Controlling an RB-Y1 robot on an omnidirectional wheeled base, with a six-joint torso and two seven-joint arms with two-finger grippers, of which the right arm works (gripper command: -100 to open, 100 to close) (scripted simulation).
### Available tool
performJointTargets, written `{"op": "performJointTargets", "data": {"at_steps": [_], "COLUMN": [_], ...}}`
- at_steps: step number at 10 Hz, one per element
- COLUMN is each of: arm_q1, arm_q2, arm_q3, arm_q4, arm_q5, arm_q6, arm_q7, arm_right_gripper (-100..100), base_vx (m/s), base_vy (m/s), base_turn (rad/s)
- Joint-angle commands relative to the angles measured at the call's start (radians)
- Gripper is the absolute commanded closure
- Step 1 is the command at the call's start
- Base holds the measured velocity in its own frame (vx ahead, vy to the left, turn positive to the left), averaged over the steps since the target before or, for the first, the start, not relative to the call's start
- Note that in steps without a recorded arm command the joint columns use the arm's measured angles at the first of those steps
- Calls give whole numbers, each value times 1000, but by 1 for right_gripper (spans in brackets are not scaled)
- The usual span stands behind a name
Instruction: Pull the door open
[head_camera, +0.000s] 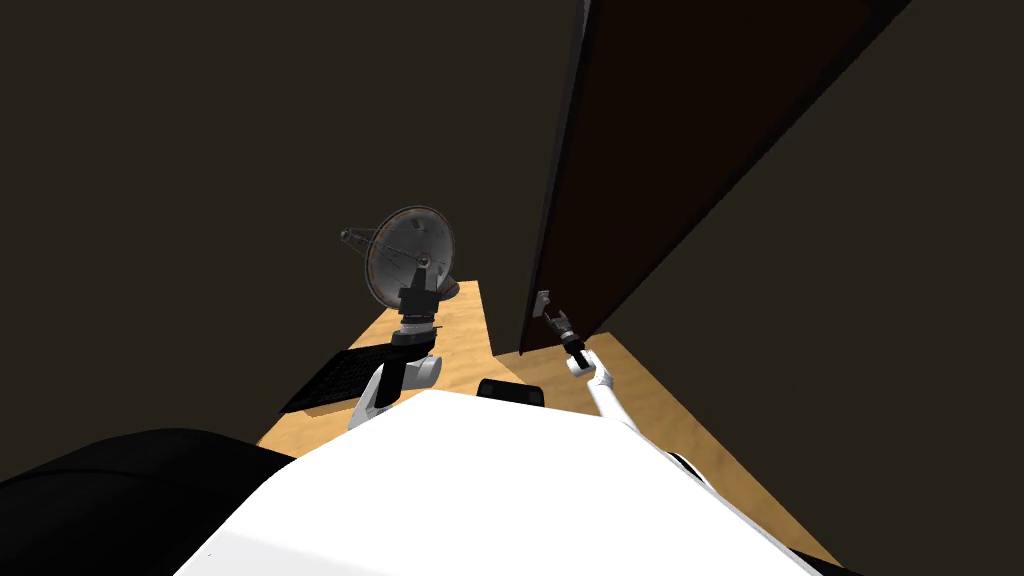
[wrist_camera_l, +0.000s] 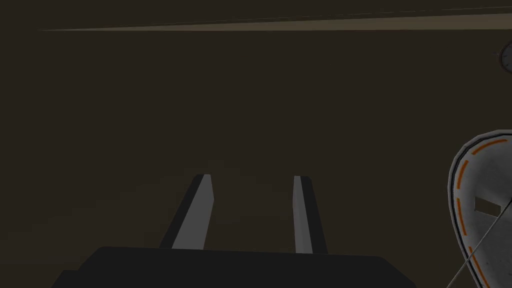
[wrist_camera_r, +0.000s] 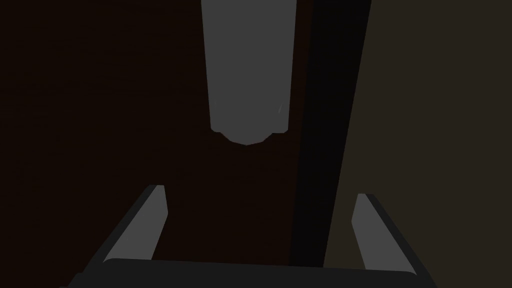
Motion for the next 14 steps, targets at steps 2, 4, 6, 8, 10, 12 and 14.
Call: {"op": "performJointTargets", "data": {"at_steps": [2, 4, 6, 8, 10, 12, 14], "arm_q1": [-4, -14, -18, -27, -34, -39, -39], "arm_q2": [-3, 0, 0, 3, 4, 8, 8], "arm_q3": [-48, -107, -127, -180, -221, -230, -230], "arm_q4": [17, 46, 56, 82, 102, 114, 114], "arm_q5": [-13, -28, -33, -46, -56, -58, -58], "arm_q6": [5, 8, 9, 11, 13, 8, 8], "arm_q7": [15, 38, 46, 66, 82, 90, 90], "arm_right_gripper": [-100, -100, -100, -100, -100, -100, 100], "base_vx": [34, 63, 41, 48, 41, 35, -6], "base_vy": [10, 5, -3, 0, -7, -12, -1], "base_turn": [212, 296, 132, 283, 228, 145, -31]}}
